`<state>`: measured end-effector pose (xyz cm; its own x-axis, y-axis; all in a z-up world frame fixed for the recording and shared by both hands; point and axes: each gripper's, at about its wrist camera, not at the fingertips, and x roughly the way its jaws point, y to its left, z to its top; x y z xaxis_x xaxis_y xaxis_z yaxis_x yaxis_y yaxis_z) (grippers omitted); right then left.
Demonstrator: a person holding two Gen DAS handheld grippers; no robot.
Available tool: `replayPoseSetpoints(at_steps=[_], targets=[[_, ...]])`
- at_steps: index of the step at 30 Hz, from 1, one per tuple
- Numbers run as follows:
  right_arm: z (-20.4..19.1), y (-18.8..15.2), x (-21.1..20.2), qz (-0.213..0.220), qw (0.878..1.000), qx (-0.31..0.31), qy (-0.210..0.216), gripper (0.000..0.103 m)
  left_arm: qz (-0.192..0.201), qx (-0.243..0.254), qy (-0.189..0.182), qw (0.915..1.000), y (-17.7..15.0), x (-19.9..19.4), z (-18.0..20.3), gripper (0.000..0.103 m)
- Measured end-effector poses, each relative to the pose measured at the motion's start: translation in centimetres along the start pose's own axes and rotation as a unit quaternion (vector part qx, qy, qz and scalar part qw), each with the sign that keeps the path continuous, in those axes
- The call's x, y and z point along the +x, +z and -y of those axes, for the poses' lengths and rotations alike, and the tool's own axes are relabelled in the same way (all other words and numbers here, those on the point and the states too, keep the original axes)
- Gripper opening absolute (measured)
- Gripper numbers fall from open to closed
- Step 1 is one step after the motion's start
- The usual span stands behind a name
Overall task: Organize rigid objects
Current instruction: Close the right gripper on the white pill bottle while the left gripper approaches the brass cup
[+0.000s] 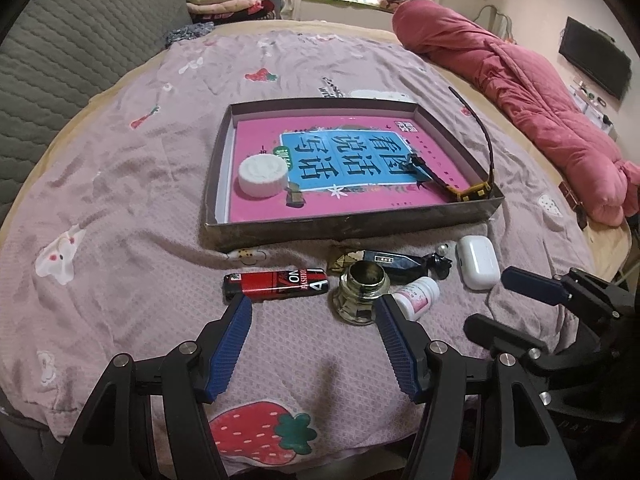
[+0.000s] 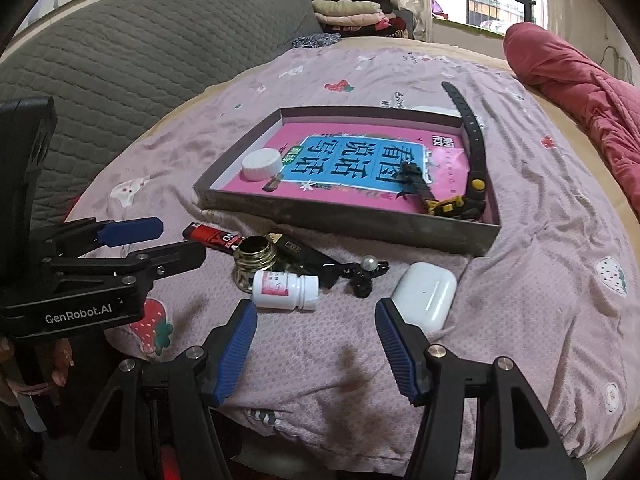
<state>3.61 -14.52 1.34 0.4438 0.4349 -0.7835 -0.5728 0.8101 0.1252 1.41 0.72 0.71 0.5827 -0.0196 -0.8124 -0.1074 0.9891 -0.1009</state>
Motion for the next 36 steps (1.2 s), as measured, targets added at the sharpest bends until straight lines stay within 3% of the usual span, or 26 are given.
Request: replayPoseSetpoints(at_steps=[19,36], targets=[[-1.3,0.0,4.9,-0.031,0.999,0.011,0.024,0.061,-0.006,-0.008,-0.018,0.9998,0.3,1.5,-0.3,0.066],[-0.4,0.3,6.7,-0.03,0.998,0.047,0.028,0.061,-0.032,-0.019,-0.031,0.9988,0.8,4.1,0.6,0.066]])
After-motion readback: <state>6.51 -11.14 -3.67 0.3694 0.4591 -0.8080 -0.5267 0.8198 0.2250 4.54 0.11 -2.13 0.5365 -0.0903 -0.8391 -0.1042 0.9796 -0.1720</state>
